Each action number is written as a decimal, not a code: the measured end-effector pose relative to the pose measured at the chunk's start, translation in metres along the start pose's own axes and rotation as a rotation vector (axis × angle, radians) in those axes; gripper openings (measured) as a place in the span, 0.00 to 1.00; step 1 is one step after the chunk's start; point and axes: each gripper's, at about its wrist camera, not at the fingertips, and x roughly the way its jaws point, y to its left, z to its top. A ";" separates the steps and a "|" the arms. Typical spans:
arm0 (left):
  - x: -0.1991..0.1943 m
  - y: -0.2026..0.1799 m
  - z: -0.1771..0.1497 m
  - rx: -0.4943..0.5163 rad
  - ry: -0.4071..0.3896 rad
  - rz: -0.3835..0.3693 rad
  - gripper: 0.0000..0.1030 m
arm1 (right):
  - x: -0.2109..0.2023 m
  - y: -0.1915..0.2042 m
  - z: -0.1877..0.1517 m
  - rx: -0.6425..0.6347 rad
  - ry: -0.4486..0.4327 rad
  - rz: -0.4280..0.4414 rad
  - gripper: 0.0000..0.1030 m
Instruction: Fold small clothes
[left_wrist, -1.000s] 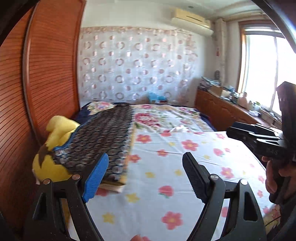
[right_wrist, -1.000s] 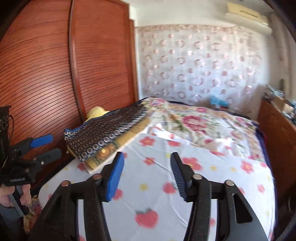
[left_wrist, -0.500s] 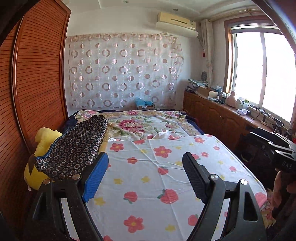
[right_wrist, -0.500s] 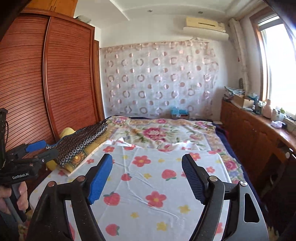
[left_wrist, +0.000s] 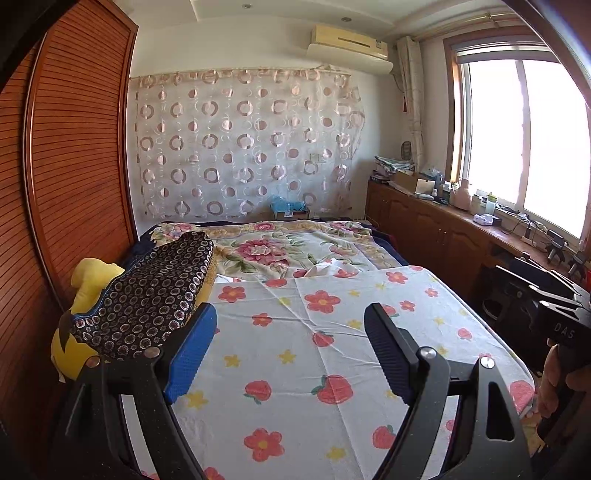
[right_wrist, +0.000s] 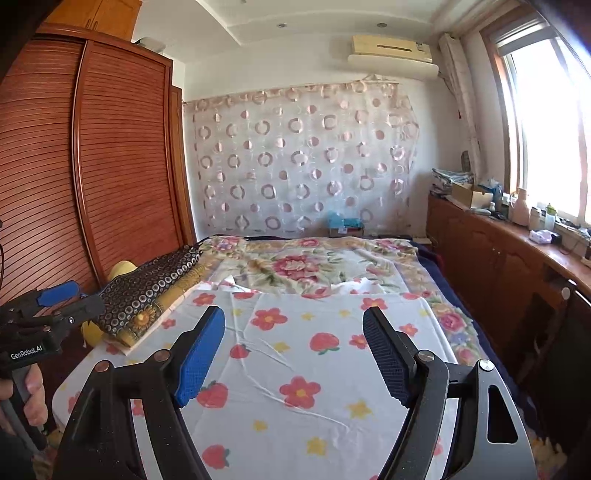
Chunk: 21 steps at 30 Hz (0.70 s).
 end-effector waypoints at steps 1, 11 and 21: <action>0.000 0.000 0.000 0.000 -0.001 0.000 0.80 | -0.001 0.000 0.000 0.000 0.000 -0.002 0.76; -0.003 -0.001 -0.001 0.000 -0.007 0.006 0.80 | -0.005 -0.006 0.004 0.007 0.002 -0.005 0.77; -0.007 -0.001 0.001 0.000 -0.013 0.007 0.80 | -0.005 -0.008 0.004 0.006 0.001 -0.006 0.77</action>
